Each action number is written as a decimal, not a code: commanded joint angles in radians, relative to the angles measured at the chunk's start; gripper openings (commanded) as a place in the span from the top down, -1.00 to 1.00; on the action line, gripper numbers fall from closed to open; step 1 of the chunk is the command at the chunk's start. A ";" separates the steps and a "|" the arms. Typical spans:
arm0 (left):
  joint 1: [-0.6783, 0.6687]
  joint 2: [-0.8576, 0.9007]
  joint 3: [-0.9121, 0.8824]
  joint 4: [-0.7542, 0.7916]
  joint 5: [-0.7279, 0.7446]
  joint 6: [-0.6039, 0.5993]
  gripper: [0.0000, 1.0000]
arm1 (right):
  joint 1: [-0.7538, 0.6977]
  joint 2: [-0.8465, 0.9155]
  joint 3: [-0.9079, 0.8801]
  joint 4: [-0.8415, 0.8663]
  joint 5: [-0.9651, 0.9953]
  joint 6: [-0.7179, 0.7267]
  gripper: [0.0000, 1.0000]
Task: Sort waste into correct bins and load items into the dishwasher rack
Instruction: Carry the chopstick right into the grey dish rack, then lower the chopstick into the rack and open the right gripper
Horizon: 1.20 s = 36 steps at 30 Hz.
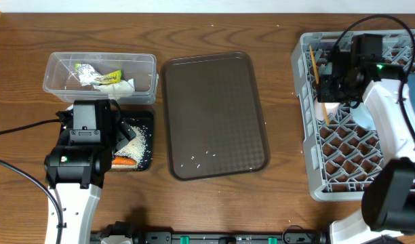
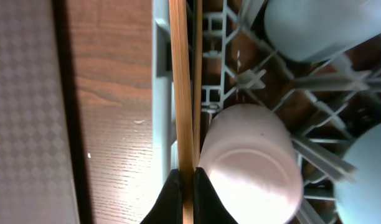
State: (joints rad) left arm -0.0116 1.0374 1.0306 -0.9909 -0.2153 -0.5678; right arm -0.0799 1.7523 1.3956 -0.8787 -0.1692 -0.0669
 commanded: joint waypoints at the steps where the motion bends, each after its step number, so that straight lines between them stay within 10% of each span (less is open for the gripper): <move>1: -0.001 0.002 -0.001 -0.003 -0.002 0.006 -0.96 | 0.003 0.017 -0.001 -0.007 -0.018 -0.016 0.98; 9: -0.001 0.002 -0.001 -0.003 -0.002 0.006 -0.96 | 0.007 0.017 -0.002 -0.024 -0.023 -0.008 0.95; 18: -0.001 0.002 -0.001 -0.003 -0.002 0.006 -0.96 | 0.016 0.017 -0.001 -0.027 -0.023 0.018 -0.07; 36: -0.001 0.002 -0.001 -0.003 -0.002 0.007 -0.96 | 0.080 -0.253 0.011 -0.055 -0.093 0.097 -0.21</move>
State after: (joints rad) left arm -0.0116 1.0374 1.0306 -0.9905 -0.2157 -0.5678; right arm -0.0166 1.5818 1.3968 -0.9222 -0.2409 -0.0170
